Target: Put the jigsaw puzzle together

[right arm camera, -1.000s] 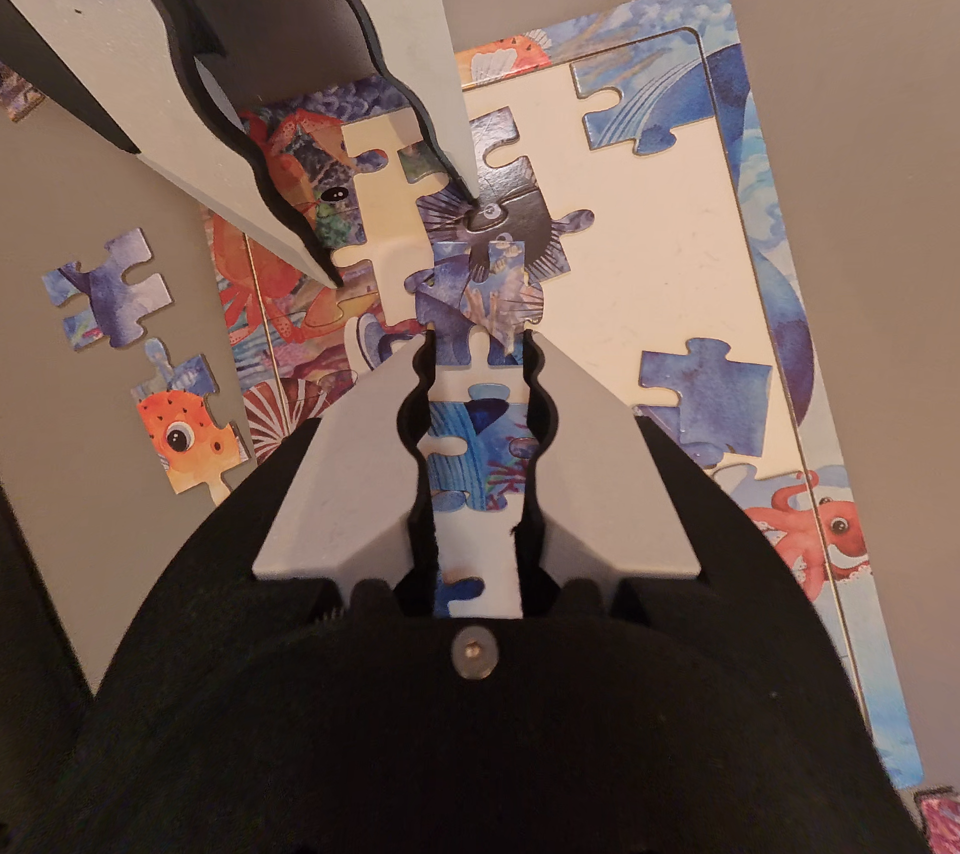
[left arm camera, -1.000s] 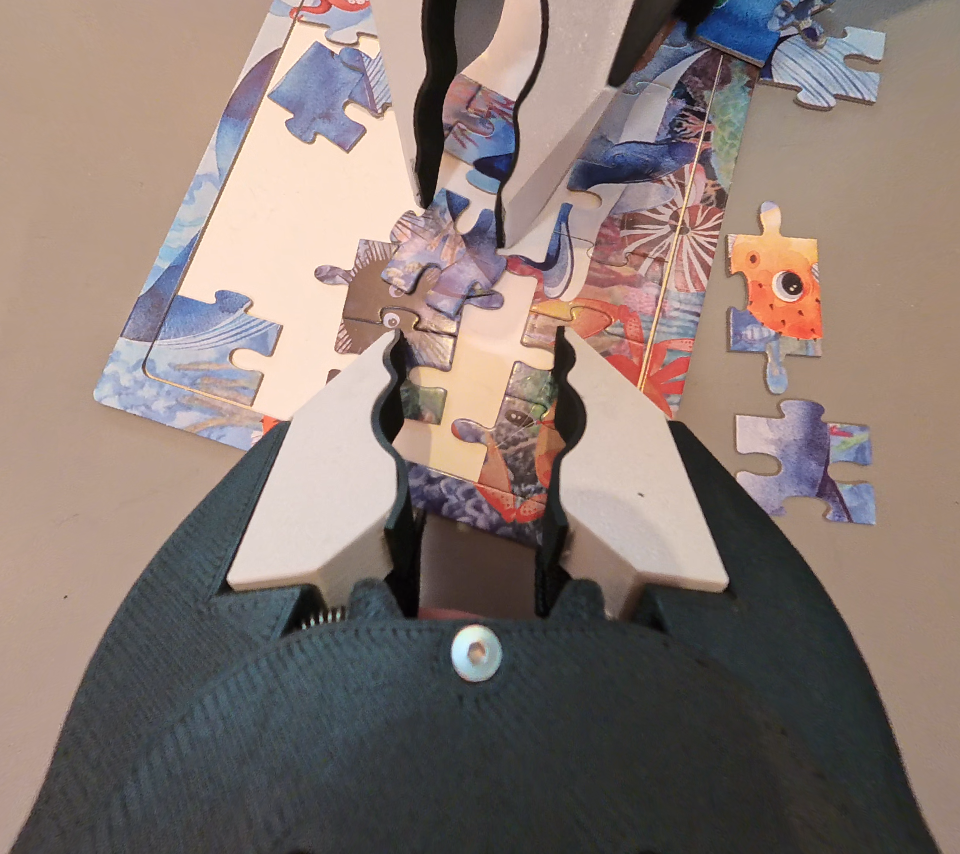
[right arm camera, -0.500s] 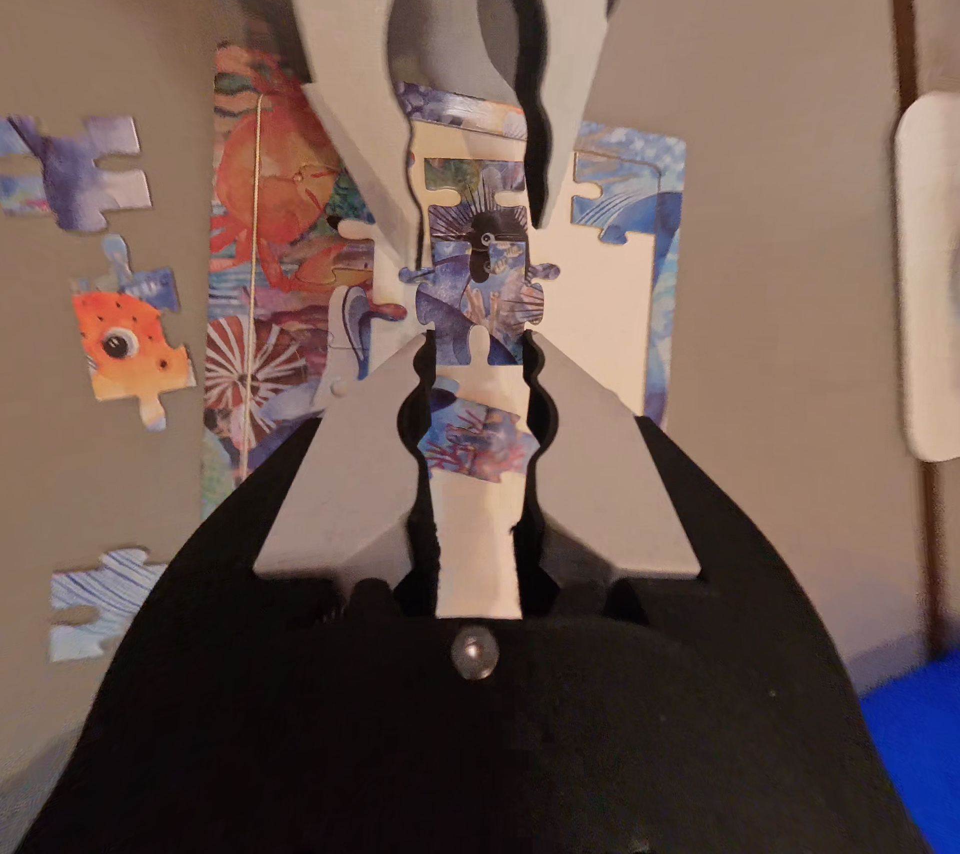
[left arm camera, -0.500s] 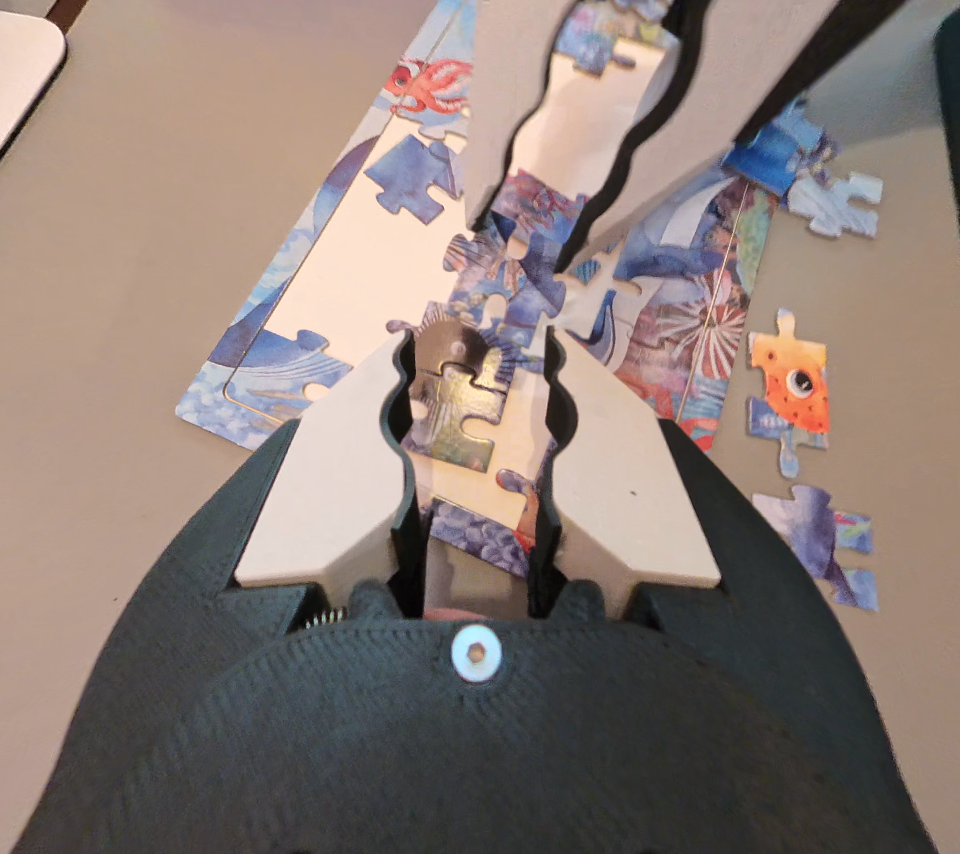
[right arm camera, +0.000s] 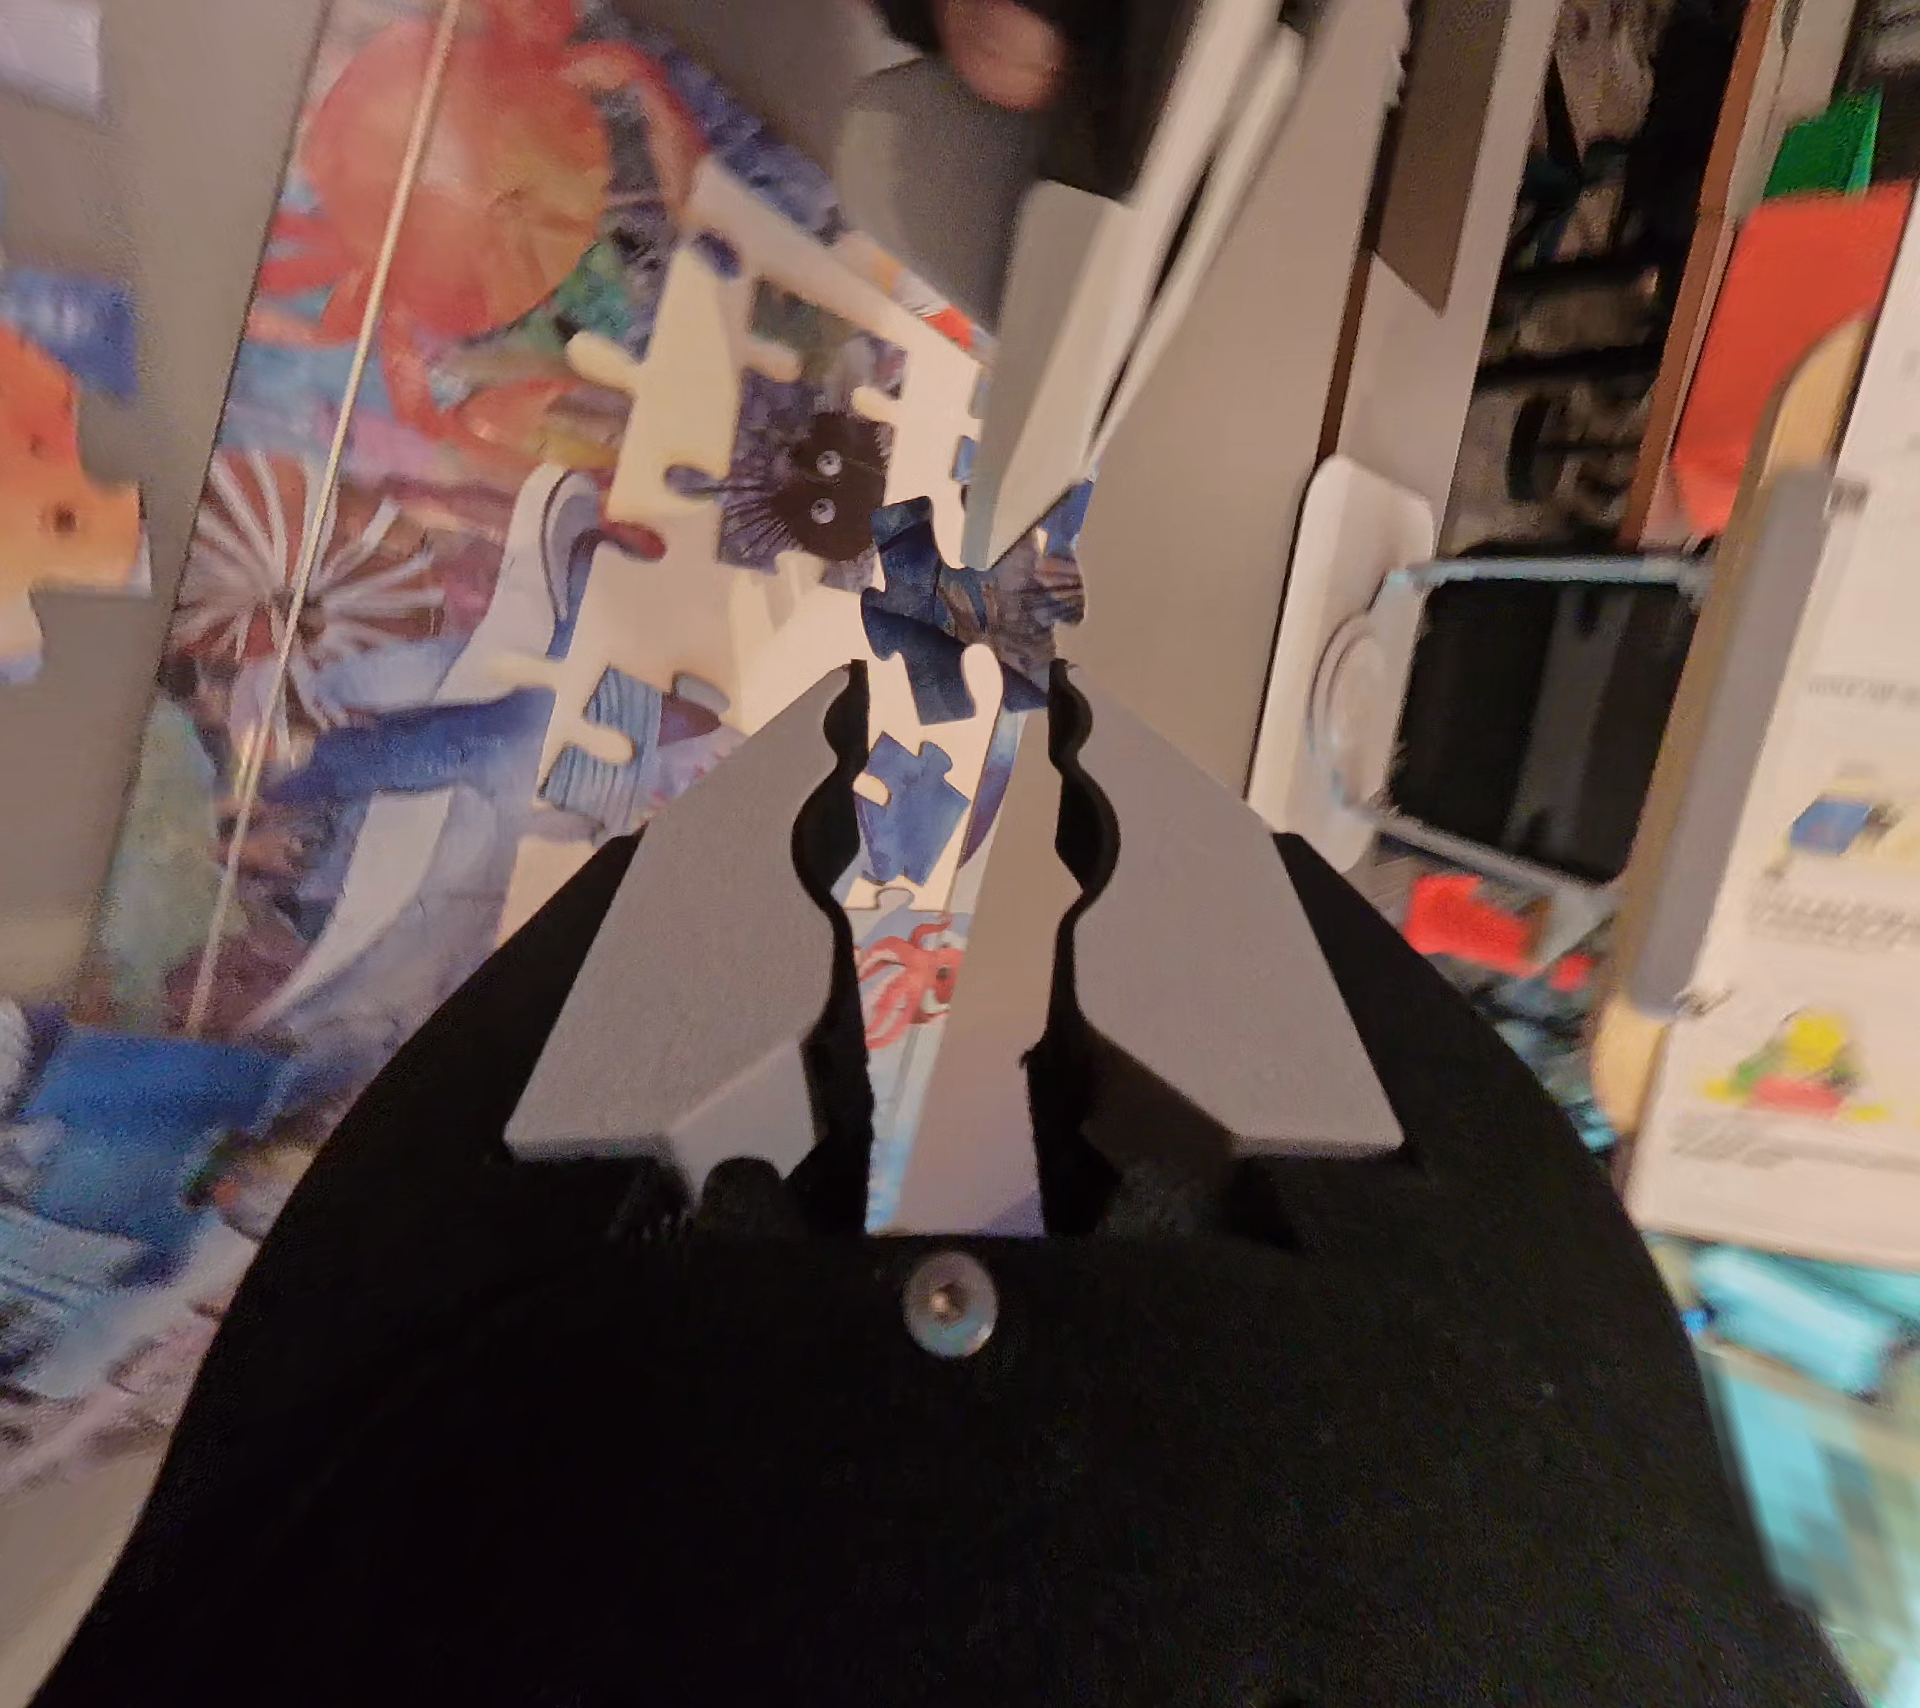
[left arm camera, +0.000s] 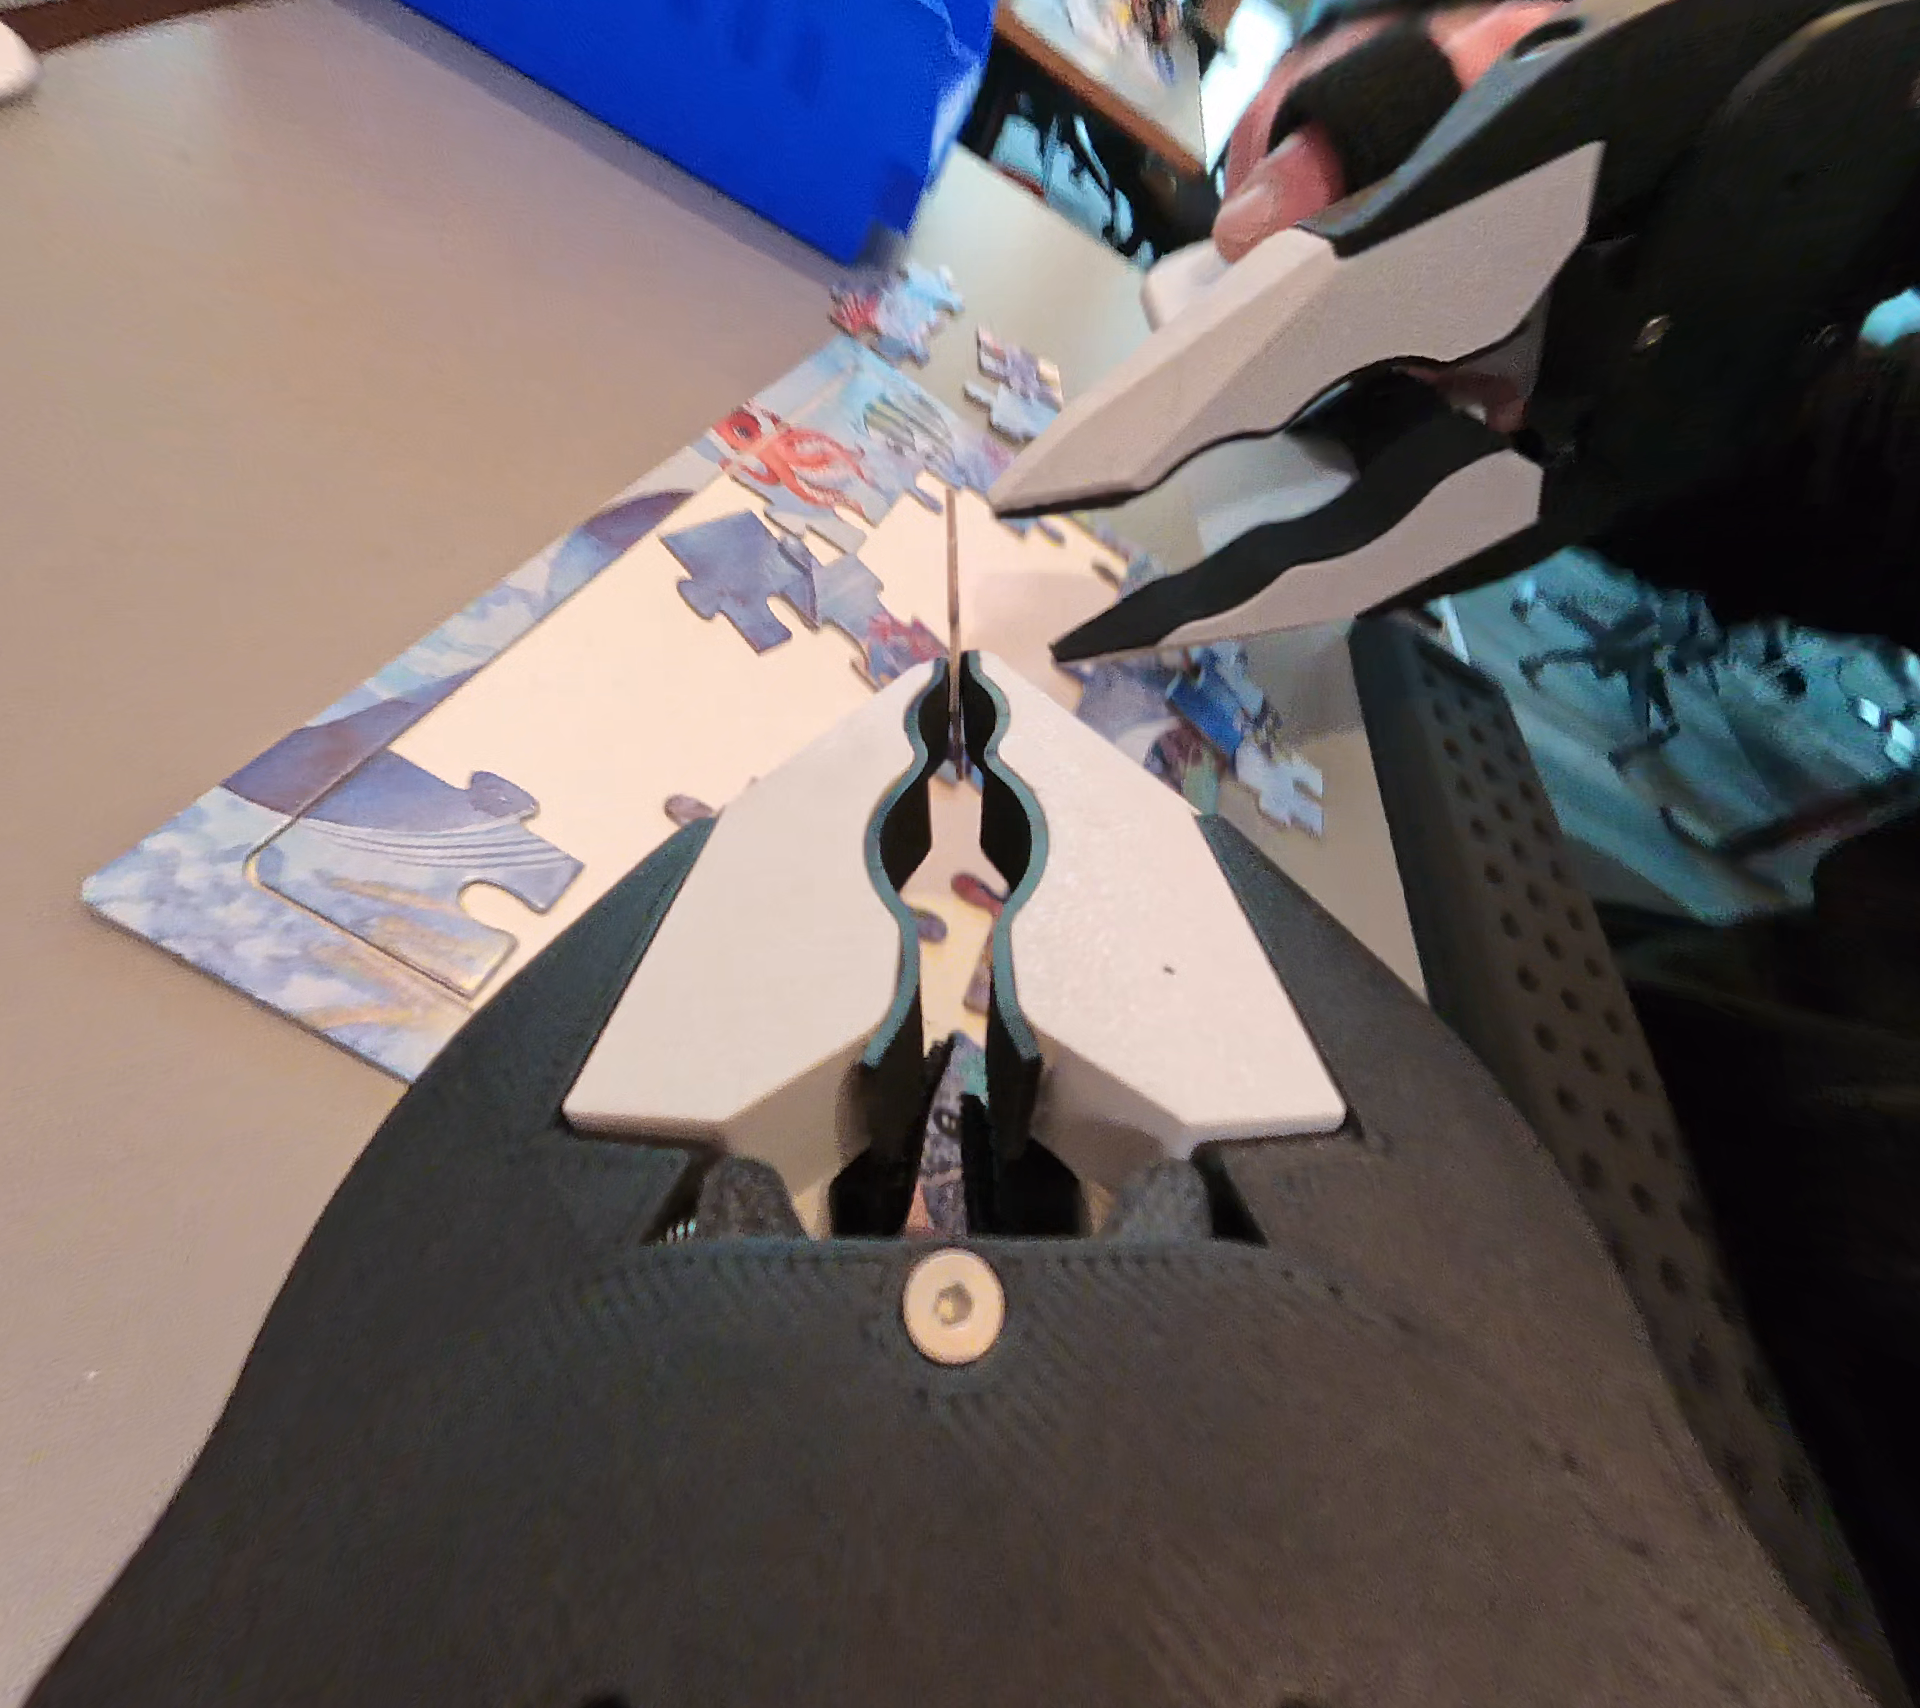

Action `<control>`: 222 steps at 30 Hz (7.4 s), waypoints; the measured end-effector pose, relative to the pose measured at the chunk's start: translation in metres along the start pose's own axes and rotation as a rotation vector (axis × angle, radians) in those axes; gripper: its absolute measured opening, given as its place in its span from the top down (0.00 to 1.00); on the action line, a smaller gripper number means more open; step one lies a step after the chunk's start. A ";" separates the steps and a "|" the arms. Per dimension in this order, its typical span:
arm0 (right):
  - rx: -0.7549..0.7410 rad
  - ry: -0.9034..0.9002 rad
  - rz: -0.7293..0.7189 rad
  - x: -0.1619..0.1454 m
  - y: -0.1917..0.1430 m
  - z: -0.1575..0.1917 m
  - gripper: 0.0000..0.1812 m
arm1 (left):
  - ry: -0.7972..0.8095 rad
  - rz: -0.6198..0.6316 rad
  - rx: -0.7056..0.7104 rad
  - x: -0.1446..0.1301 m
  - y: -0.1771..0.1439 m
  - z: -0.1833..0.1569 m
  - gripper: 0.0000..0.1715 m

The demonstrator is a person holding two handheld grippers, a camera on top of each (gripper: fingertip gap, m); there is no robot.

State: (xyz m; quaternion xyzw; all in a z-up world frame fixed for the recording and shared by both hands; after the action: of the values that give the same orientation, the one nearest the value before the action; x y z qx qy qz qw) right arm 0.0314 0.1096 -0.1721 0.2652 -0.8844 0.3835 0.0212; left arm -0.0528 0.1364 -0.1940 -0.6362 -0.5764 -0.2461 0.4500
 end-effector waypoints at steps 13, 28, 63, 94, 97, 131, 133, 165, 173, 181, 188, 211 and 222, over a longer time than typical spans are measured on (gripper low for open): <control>-0.144 0.965 -0.069 -0.015 0.016 -0.020 0.61 | -0.237 -0.375 0.063 0.022 0.000 0.005 1.00; 0.179 0.679 0.043 -0.022 0.032 -0.013 0.73 | 0.043 -0.011 0.262 0.003 -0.023 0.027 0.85; 0.694 0.329 0.276 -0.021 0.075 0.019 0.83 | 0.244 0.428 0.302 -0.052 -0.013 0.030 0.78; 0.604 0.440 0.177 -0.020 0.069 0.024 0.79 | 0.480 0.522 0.481 -0.049 -0.021 0.035 0.75; 0.596 0.448 0.175 -0.020 0.069 0.024 0.79 | 0.464 0.523 0.503 -0.048 -0.026 0.039 0.74; 0.512 0.700 0.063 -0.010 0.069 0.027 0.76 | 0.379 0.533 0.456 -0.052 -0.032 0.037 0.73; 0.514 0.697 0.078 -0.009 0.071 0.029 0.76 | 0.377 0.534 0.456 -0.053 -0.032 0.037 0.73; 0.464 0.679 0.051 -0.002 0.075 0.016 1.00 | 0.368 0.540 0.449 -0.053 -0.034 0.037 0.73; 0.432 0.745 0.055 -0.011 0.061 0.006 0.87 | 0.346 0.526 0.447 -0.048 -0.048 0.036 0.72; 0.451 0.751 0.111 -0.021 0.059 0.033 0.67 | 0.303 0.610 0.385 -0.063 -0.051 0.029 0.63; 0.466 0.728 0.119 -0.022 0.062 0.036 0.73 | 0.283 0.634 0.323 -0.069 -0.046 0.020 0.54; 0.542 0.617 0.162 -0.028 0.071 0.024 0.76 | 0.306 0.664 0.289 -0.073 -0.044 0.012 0.54; 0.545 0.606 0.157 -0.028 0.069 0.025 0.76 | 0.310 0.678 0.278 -0.074 -0.043 0.009 0.56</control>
State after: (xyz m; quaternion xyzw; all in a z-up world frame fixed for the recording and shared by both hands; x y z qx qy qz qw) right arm 0.0258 0.1439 -0.2425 0.0681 -0.7218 0.6648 0.1802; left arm -0.1119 0.1031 -0.2470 -0.6787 -0.2867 -0.0960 0.6693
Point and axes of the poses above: each gripper's, where its closed fingertips meet, y out along the fingers, x out of its top, z = x × y across the jaws, the point moved 5 cm from there along -y, back along the fingers, and after that the axes turned 4 degrees about -x, right-handed, at the moved point
